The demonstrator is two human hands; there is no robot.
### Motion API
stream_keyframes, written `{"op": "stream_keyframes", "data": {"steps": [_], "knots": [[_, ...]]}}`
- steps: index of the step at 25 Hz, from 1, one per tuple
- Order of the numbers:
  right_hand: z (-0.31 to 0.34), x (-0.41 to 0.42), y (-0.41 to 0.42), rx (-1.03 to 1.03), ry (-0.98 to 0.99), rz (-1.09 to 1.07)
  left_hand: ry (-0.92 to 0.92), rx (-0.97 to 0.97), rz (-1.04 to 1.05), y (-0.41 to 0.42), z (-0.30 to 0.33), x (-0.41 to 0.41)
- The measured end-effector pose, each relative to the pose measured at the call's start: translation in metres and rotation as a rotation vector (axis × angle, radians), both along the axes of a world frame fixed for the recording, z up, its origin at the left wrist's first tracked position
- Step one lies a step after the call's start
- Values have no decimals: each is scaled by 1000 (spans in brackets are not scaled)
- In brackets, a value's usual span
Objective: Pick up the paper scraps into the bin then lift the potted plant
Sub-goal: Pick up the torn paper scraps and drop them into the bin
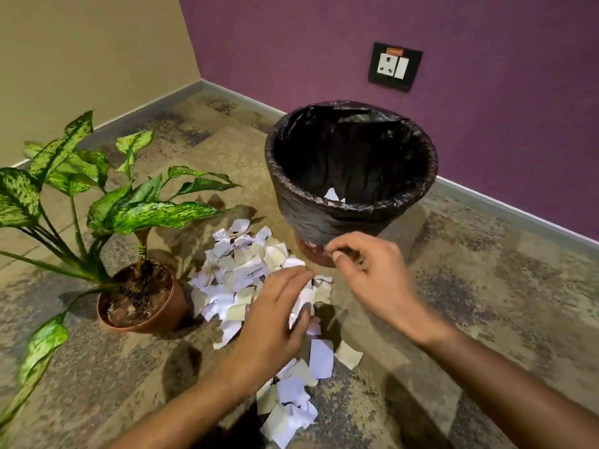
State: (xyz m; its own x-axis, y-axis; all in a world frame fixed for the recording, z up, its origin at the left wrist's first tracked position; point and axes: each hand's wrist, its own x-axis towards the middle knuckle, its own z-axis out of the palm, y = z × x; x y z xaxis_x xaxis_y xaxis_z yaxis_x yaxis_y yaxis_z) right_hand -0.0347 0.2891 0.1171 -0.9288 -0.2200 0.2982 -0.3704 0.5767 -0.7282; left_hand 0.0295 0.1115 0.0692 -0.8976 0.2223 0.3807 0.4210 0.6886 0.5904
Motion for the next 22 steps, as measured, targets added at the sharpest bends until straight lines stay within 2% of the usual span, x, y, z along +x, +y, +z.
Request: {"op": "stream_keyframes", "data": {"steps": [2,5,9,12,16,19,22], "knots": [[-35,9,-3,257,-167,122,-290,-151,42,-16,-31,5],[-86,16,6,660,-426,306,-671,-257,78,-33,-56,2],[-140,30,22,954,-623,510,-955,-532,0,-39,-86,29],[-168,46,21,1084,-661,574,-971,-706,-81,-32,-104,53],[-176,64,1,1061,-559,561,-891,-941,-79,-19,-116,67],[-174,81,-19,1055,-458,651,-934,-892,-12,-13,-120,70],[-170,87,-33,1079,-404,634,-902,-796,-6,-14,-116,66]]}}
